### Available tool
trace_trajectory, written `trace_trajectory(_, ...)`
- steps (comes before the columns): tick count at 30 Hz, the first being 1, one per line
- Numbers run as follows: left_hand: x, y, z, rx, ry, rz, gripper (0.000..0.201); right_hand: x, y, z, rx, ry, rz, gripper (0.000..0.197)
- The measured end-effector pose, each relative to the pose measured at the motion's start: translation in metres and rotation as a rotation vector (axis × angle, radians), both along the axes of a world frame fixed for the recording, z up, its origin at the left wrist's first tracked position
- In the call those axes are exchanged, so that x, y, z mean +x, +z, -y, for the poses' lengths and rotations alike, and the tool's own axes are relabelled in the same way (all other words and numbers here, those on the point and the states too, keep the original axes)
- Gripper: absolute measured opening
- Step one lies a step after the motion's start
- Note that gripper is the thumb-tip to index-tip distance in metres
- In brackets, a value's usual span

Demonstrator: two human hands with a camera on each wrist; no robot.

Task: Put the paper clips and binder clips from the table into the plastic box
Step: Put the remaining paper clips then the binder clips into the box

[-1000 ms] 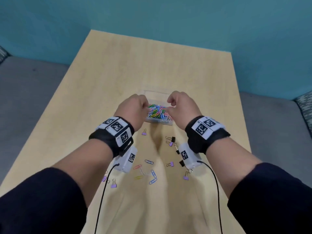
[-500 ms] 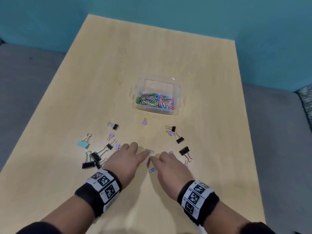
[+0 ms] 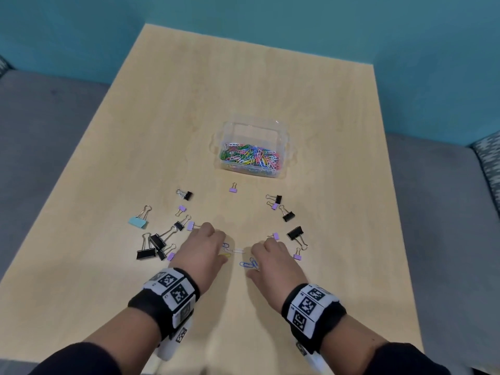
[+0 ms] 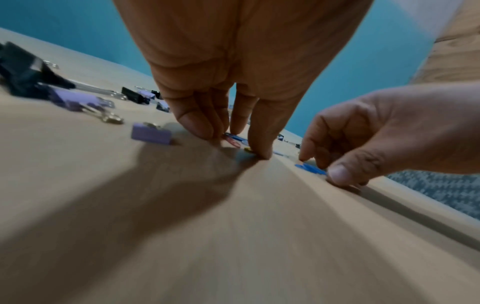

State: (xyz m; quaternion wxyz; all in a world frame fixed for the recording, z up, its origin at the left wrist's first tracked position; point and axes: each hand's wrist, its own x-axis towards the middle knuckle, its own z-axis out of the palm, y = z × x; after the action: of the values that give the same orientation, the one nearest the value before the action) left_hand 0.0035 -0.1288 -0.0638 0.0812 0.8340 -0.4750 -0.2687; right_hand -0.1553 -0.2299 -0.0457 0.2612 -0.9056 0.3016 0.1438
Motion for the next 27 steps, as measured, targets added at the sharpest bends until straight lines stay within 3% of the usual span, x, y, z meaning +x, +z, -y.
trace_trajectory(4,-0.008,0.002,0.007,-0.024,-0.019,0.041,0.012,0.012,-0.001,-0.008,-0.002,-0.017,0.022,0.008)
trace_trajectory(7,-0.010,0.002,0.010,0.001,-0.027,0.051,0.020,0.018,-0.001,-0.008,0.013,-0.027,-0.012,0.024)
trace_trajectory(11,-0.009,0.004,0.015,0.043,-0.030,0.047,0.023,0.024,0.008,-0.007,0.059,-0.006,-0.076,0.032)
trace_trajectory(19,-0.011,0.007,0.022,0.106,0.029,0.007,0.020,0.025,0.011,-0.003,0.028,0.044,-0.083,0.036)
trace_trajectory(24,-0.014,0.007,0.021,0.106,0.001,0.016,0.016,0.022,0.007,-0.008,-0.094,0.218,-0.041,0.046)
trace_trajectory(27,-0.016,0.008,0.022,0.107,-0.023,0.034,0.015,0.023,0.005,-0.006,-0.068,0.167,-0.050,0.043)
